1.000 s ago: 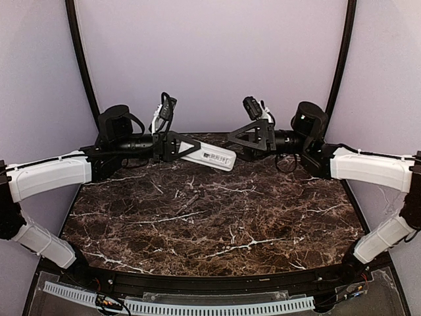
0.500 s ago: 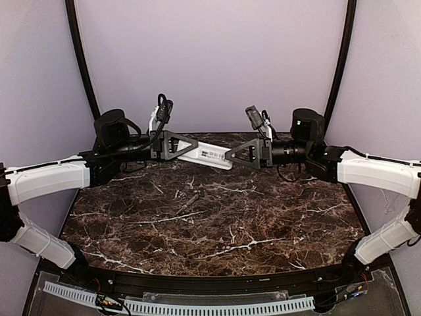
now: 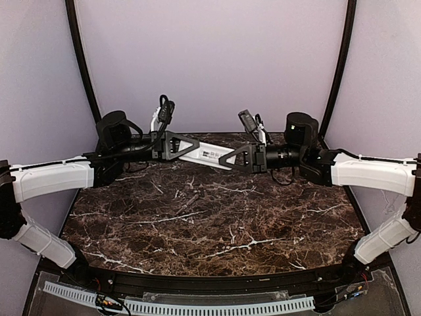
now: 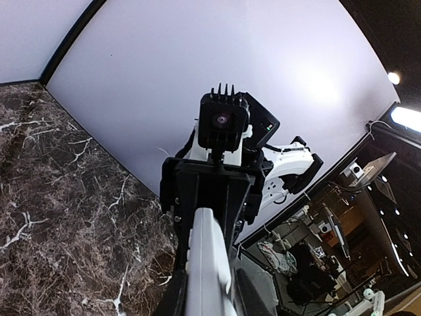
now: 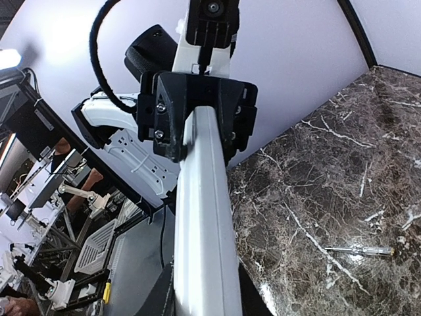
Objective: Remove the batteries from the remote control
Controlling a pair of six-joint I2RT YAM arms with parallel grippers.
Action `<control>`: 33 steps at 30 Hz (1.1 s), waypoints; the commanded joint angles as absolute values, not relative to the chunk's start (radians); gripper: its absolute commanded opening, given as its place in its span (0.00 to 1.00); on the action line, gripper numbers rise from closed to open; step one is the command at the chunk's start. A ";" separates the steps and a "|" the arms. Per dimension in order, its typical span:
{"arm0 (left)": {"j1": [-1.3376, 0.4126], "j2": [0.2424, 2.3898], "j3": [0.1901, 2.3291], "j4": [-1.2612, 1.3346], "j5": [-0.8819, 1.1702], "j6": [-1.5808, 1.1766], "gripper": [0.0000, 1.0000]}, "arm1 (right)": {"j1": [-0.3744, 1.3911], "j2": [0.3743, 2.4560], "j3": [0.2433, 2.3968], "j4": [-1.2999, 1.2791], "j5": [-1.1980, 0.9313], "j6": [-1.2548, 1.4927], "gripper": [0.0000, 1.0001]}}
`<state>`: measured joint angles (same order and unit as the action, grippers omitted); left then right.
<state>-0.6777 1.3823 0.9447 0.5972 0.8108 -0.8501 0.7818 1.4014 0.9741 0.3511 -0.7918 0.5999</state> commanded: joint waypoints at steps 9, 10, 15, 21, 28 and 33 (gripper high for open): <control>-0.681 1.324 0.932 0.447 0.824 -0.691 0.79 | 0.790 1.424 0.990 0.373 -0.835 0.615 0.03; -0.681 1.316 0.931 0.438 0.836 -0.674 0.79 | 0.790 1.427 0.991 0.373 -0.842 0.622 0.02; -0.681 1.286 0.913 0.409 0.883 -0.640 0.70 | 0.789 1.444 1.012 0.360 -0.893 0.652 0.00; -0.681 1.255 0.911 0.335 0.904 -0.586 0.64 | 0.790 1.449 1.016 0.354 -0.909 0.675 0.00; -0.681 1.262 0.906 0.305 0.914 -0.575 0.49 | 0.796 1.460 1.017 0.365 -0.925 0.690 0.00; -0.681 1.271 0.904 0.298 0.919 -0.579 0.39 | 0.808 1.471 1.027 0.351 -0.926 0.682 0.00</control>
<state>-0.6773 1.2804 0.9169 0.3187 0.8864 -0.5938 0.7925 1.4582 0.9894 0.3355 -0.9199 0.6827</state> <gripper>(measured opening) 0.415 0.199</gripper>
